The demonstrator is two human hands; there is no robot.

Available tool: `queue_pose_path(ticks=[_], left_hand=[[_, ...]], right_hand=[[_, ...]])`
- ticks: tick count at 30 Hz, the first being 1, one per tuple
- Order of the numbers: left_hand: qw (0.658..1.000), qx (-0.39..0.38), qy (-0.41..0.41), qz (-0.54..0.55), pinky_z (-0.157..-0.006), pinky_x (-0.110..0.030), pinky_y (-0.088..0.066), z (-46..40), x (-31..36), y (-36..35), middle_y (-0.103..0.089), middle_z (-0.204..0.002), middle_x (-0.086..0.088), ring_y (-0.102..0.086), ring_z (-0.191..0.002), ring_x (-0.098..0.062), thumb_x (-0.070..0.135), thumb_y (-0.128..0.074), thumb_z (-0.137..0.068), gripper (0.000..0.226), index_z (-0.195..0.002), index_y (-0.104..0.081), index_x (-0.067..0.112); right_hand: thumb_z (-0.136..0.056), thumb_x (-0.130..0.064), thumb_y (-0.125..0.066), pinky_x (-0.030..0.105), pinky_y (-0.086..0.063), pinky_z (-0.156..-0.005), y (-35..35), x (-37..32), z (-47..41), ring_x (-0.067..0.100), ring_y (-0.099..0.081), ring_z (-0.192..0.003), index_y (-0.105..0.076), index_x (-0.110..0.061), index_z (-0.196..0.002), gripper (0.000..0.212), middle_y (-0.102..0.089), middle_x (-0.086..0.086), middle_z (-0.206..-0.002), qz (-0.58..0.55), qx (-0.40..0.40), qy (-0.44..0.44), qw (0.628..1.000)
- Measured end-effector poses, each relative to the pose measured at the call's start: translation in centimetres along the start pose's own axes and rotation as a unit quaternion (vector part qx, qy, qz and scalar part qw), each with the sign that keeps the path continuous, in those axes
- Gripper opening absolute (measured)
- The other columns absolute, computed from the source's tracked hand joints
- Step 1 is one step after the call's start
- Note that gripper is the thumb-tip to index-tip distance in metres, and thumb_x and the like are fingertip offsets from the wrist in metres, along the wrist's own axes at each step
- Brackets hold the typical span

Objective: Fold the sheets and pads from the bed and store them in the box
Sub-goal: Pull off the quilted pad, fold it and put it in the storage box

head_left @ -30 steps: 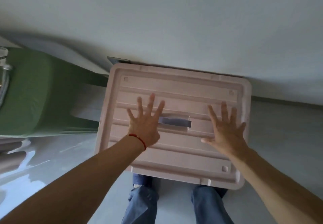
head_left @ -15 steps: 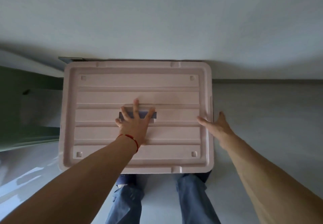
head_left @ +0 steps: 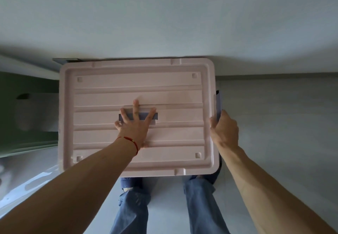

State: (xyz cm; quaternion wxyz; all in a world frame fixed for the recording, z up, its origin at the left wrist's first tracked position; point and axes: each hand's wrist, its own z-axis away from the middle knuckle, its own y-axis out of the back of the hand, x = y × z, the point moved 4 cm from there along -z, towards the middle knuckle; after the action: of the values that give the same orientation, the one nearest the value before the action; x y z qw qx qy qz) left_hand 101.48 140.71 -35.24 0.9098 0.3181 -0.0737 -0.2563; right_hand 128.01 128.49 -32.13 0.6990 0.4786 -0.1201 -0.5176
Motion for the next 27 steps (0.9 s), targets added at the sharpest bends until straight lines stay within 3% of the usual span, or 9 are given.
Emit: queue_pose_path(ticks=[3, 7, 10, 12, 15, 17, 20, 23, 27], left_hand=[[1.000, 0.007, 0.002, -0.004, -0.111, -0.077, -0.022, -0.1, 0.0, 0.1, 0.058, -0.144, -0.014, 0.015, -0.143, -0.064, 0.030, -0.088, -0.078, 0.141, -0.142, 0.035, 0.053], [1.000, 0.005, 0.001, 0.004, -0.112, -0.077, -0.020, 0.0, 0.1, 0.1, 0.056, -0.145, -0.014, 0.016, -0.143, -0.063, 0.029, -0.088, -0.078, 0.138, -0.145, 0.030, 0.053], [1.000, 0.020, -0.016, 0.016, -0.112, -0.077, -0.018, 0.4, 0.4, 0.4, 0.054, -0.148, -0.012, 0.018, -0.144, -0.062, 0.028, -0.088, -0.078, 0.137, -0.146, 0.028, 0.054], [0.998, 0.027, -0.037, 0.047, -0.113, -0.076, -0.016, 1.4, 0.2, 0.7, 0.047, -0.154, -0.010, 0.017, -0.145, -0.060, 0.028, -0.085, -0.080, 0.130, -0.152, 0.022, 0.050], [0.975, 0.153, -0.060, 0.146, -0.113, -0.064, -0.035, 3.1, -0.8, 1.7, -0.001, -0.167, -0.009, -0.017, -0.150, -0.043, 0.007, -0.070, -0.088, 0.089, -0.157, -0.019, 0.028], [0.932, 0.265, -0.018, 0.246, -0.096, -0.050, -0.052, 4.2, -4.0, 2.1, -0.039, -0.147, -0.010, -0.046, -0.129, -0.032, -0.009, -0.058, -0.084, 0.060, -0.139, -0.048, 0.014], [0.874, 0.358, 0.154, 0.292, -0.089, -0.046, -0.053, 5.7, -12.0, 1.9, -0.046, -0.133, -0.017, -0.046, -0.116, -0.034, -0.015, -0.052, -0.084, 0.052, -0.131, -0.053, 0.006], [0.848, 0.309, 0.287, 0.320, -0.101, -0.052, -0.042, 5.2, -18.9, 1.4, -0.037, -0.144, -0.021, -0.038, -0.127, -0.040, 0.008, -0.050, -0.097, 0.048, -0.144, -0.039, 0.008], [0.803, 0.129, 0.288, 0.506, -0.110, -0.047, -0.040, 2.0, -25.7, -1.4, -0.037, -0.155, -0.016, -0.043, -0.137, -0.039, 0.047, -0.059, -0.096, 0.077, -0.158, -0.024, 0.017]], right_hand=[[-0.105, -0.016, -0.048, 0.045, -0.056, -0.072, -0.1, -1.0, 0.1, 0.040, -0.067, -0.083, -0.055, 0.001, -0.107, 0.019, -0.066, 0.019, -0.092, 0.092, 0.009, 0.024, 0.995], [-0.101, -0.007, -0.052, 0.044, -0.051, -0.078, -0.1, -1.9, 0.3, 0.045, -0.065, -0.098, -0.053, 0.006, -0.117, 0.020, -0.065, 0.026, -0.110, 0.127, -0.007, -0.004, 0.992], [-0.098, -0.006, -0.052, 0.054, -0.048, -0.100, -0.8, -2.7, 1.3, 0.051, -0.051, -0.129, -0.025, 0.005, -0.151, 0.061, -0.040, 0.034, -0.149, 0.185, 0.015, -0.016, 0.982], [-0.096, -0.011, -0.058, 0.067, -0.027, -0.116, -3.1, -5.6, 3.8, 0.052, -0.021, -0.150, -0.011, -0.008, -0.162, 0.081, -0.014, 0.030, -0.165, 0.250, 0.038, 0.112, 0.961], [-0.095, -0.022, -0.070, 0.069, -0.014, -0.122, -8.7, -11.3, 8.0, 0.040, -0.010, -0.157, -0.022, -0.024, -0.162, 0.083, -0.014, 0.015, -0.170, 0.229, -0.039, 0.338, 0.912], [-0.094, -0.023, -0.071, 0.066, -0.016, -0.123, -12.0, -15.5, 10.3, 0.036, -0.014, -0.157, -0.029, -0.030, -0.159, 0.077, -0.021, 0.011, -0.169, 0.205, -0.072, 0.393, 0.894], [-0.100, -0.024, -0.063, 0.060, -0.002, -0.125, -16.7, -20.6, 13.1, 0.033, 0.003, -0.159, -0.015, -0.033, -0.163, 0.079, -0.003, 0.013, -0.172, 0.220, -0.128, 0.423, 0.870], [-0.101, -0.022, -0.061, 0.052, 0.005, -0.127, -18.8, -21.2, 13.5, 0.031, 0.021, -0.156, -0.001, -0.033, -0.164, 0.087, 0.022, 0.016, -0.168, 0.248, -0.154, 0.390, 0.873], [-0.098, -0.019, -0.066, 0.050, 0.003, -0.126, -19.0, -21.4, 13.2, 0.032, 0.023, -0.155, 0.003, -0.034, -0.163, 0.096, 0.028, 0.016, -0.166, 0.277, -0.189, 0.387, 0.859]])
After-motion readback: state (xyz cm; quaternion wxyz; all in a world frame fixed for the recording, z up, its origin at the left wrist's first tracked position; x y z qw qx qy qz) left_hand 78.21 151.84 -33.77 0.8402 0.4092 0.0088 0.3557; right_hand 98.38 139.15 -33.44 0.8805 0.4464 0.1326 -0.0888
